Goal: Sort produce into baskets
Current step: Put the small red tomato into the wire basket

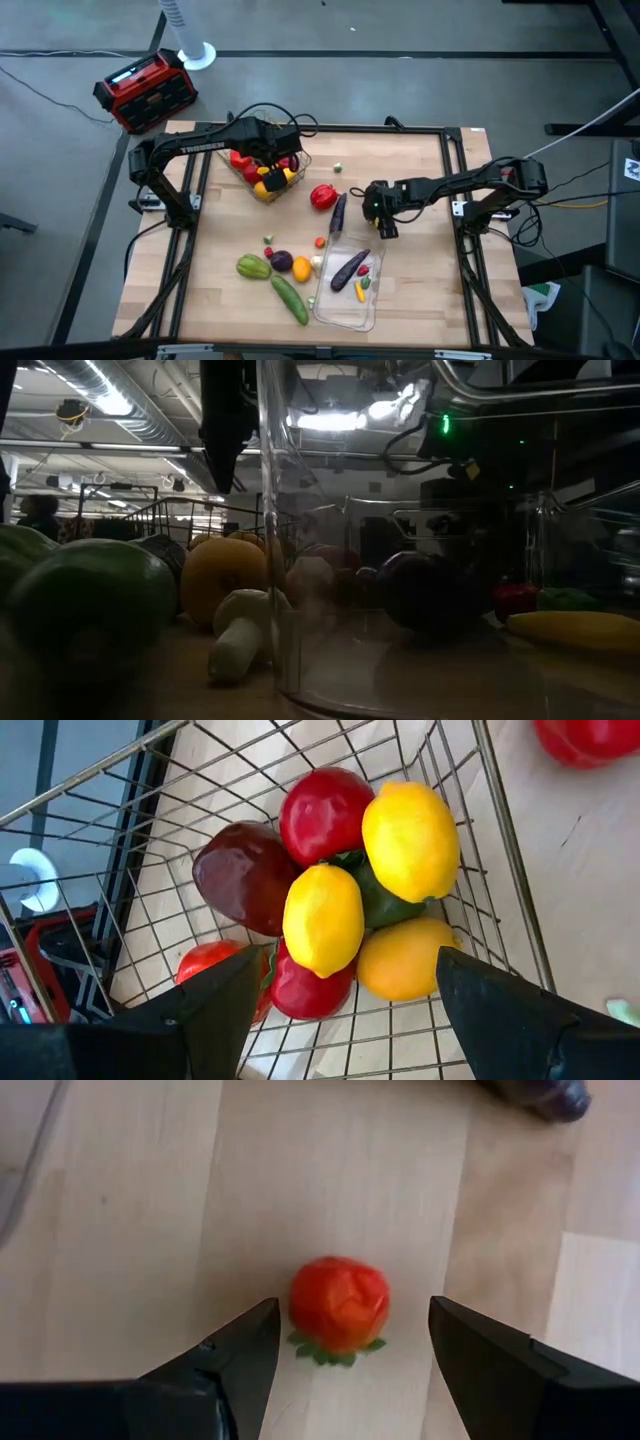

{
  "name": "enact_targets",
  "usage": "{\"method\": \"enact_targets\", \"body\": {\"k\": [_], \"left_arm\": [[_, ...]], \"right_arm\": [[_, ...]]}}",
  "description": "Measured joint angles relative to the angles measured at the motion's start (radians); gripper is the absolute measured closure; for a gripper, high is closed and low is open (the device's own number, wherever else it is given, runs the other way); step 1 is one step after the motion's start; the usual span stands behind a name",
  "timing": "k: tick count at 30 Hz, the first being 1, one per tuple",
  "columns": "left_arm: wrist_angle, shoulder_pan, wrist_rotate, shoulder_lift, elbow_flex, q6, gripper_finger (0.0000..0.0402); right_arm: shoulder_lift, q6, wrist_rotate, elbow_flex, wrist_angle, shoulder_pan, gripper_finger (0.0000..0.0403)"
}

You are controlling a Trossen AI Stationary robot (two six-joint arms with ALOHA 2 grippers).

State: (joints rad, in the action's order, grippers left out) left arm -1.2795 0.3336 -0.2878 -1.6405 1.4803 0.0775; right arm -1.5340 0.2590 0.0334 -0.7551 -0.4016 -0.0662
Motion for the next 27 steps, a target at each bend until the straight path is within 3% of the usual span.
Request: {"method": "enact_targets", "body": {"k": [15,20,27], "left_arm": [[0.021,0.0,0.0,0.0,0.0,-0.005,0.0105],[0.01,-0.006,0.0,0.019,0.0,-0.005,0.0107],[0.002,-0.065,0.002,0.12,0.0,0.036,0.0107]], "right_arm": [[-0.009,0.011,0.0,0.0,0.01,0.0,0.0289],[0.004,0.012,0.037,-0.003,-0.002,0.0,0.0296],[0.007,0.045,0.12,-0.137,-0.218,0.0,0.0288]]}}
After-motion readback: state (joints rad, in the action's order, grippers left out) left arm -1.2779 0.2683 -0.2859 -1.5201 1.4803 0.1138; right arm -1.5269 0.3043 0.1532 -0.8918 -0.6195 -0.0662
